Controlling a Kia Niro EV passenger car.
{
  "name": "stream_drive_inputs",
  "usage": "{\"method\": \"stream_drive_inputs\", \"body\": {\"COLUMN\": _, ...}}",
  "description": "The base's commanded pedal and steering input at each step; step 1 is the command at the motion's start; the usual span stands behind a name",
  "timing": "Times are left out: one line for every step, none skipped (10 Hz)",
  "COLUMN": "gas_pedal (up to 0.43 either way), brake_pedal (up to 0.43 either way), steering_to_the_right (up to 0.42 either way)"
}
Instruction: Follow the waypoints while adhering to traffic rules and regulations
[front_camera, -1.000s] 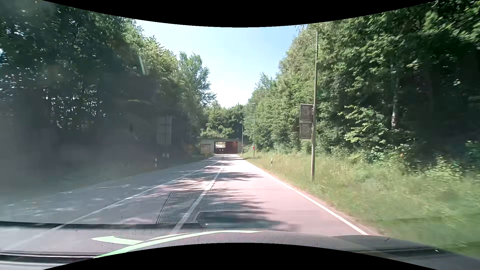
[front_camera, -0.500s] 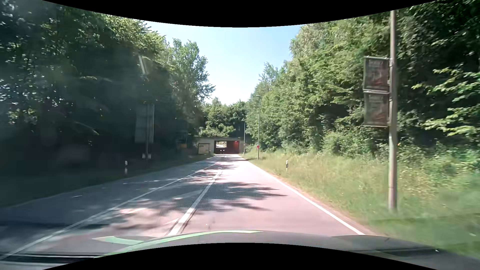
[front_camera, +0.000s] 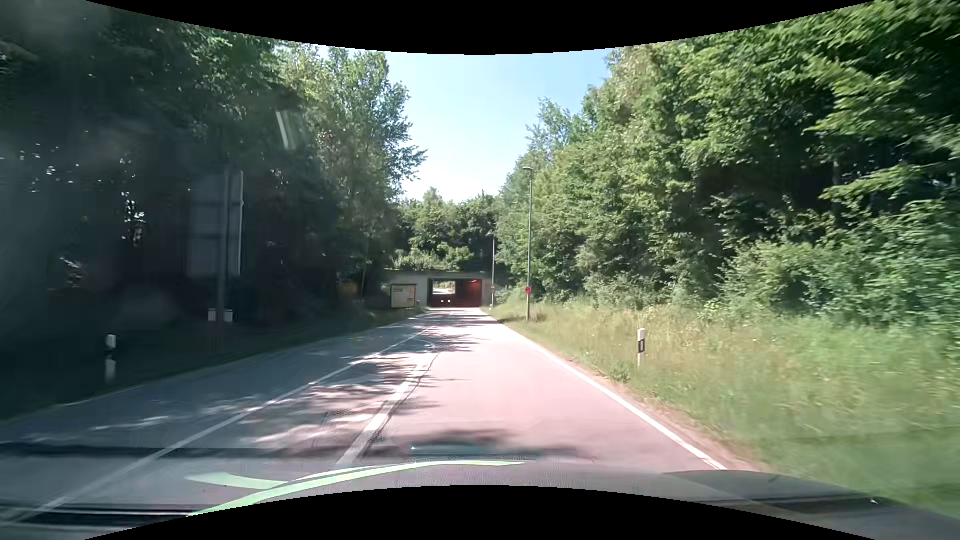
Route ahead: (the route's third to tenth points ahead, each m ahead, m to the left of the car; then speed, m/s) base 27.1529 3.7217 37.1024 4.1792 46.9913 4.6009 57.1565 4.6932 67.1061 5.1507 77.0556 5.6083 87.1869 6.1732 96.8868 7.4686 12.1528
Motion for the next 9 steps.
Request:
{"method": "stream_drive_inputs", "body": {"gas_pedal": 0.059, "brake_pedal": 0.0, "steering_to_the_right": -0.005}}
{"method": "stream_drive_inputs", "body": {"gas_pedal": 0.059, "brake_pedal": 0.0, "steering_to_the_right": -0.005}}
{"method": "stream_drive_inputs", "body": {"gas_pedal": 0.059, "brake_pedal": 0.0, "steering_to_the_right": -0.004}}
{"method": "stream_drive_inputs", "body": {"gas_pedal": 0.059, "brake_pedal": 0.0, "steering_to_the_right": -0.003}}
{"method": "stream_drive_inputs", "body": {"gas_pedal": 0.059, "brake_pedal": 0.0, "steering_to_the_right": -0.002}}
{"method": "stream_drive_inputs", "body": {"gas_pedal": 0.047, "brake_pedal": 0.0, "steering_to_the_right": -0.002}}
{"method": "stream_drive_inputs", "body": {"gas_pedal": 0.047, "brake_pedal": 0.0, "steering_to_the_right": -0.002}}
{"method": "stream_drive_inputs", "body": {"gas_pedal": 0.039, "brake_pedal": 0.0, "steering_to_the_right": -0.002}}
{"method": "stream_drive_inputs", "body": {"gas_pedal": 0.02, "brake_pedal": 0.0, "steering_to_the_right": -0.002}}
